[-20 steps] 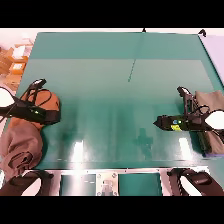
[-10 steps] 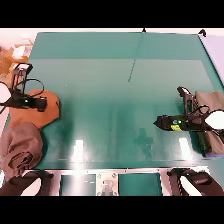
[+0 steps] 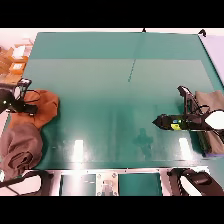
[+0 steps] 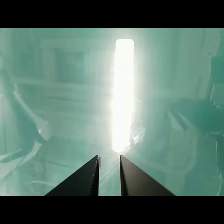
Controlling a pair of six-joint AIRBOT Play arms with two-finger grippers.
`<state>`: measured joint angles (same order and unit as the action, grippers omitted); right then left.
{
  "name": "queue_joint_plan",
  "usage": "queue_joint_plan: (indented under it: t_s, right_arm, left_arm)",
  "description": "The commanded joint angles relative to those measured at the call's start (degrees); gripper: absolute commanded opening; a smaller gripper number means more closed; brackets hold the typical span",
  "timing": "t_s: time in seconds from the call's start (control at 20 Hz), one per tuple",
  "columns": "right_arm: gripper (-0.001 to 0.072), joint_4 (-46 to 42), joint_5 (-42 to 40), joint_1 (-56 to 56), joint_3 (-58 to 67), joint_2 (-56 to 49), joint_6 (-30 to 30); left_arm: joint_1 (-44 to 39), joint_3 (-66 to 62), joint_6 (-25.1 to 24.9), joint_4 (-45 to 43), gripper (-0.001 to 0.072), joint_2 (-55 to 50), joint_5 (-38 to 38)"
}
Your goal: Fold the shirts.
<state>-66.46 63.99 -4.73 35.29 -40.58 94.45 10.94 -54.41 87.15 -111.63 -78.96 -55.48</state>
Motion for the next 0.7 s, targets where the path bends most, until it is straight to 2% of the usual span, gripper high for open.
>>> queue_joint_plan:
  t_s: [0.0,0.05,0.25,0.4,0.65]
  right_arm:
    - [0.0170,0.0,-0.1,0.0,0.0,0.0,0.0]
    - [0.0170,0.0,-0.1,0.0,0.0,0.0,0.0]
    - [0.0169,0.0,-0.1,0.0,0.0,0.0,0.0]
    - [0.0168,0.0,0.0,0.0,0.0,0.1,0.0]
    - [0.0168,0.0,0.1,0.8,0.2,0.0,0.0]
  left_arm:
    - [1.2,-0.1,-0.7,2.9,0.0431,-3.8,4.1]
    - [1.2,-0.7,-0.9,2.9,0.0022,-3.8,3.4]
    - [-0.1,-8.5,-4.3,4.2,0.0022,-2.4,-4.2]
    - [-4.8,-18.3,-5.2,7.4,0.0022,2.0,-8.9]
    - [-19.0,-33.2,-5.1,26.0,0.0022,9.2,-14.2]
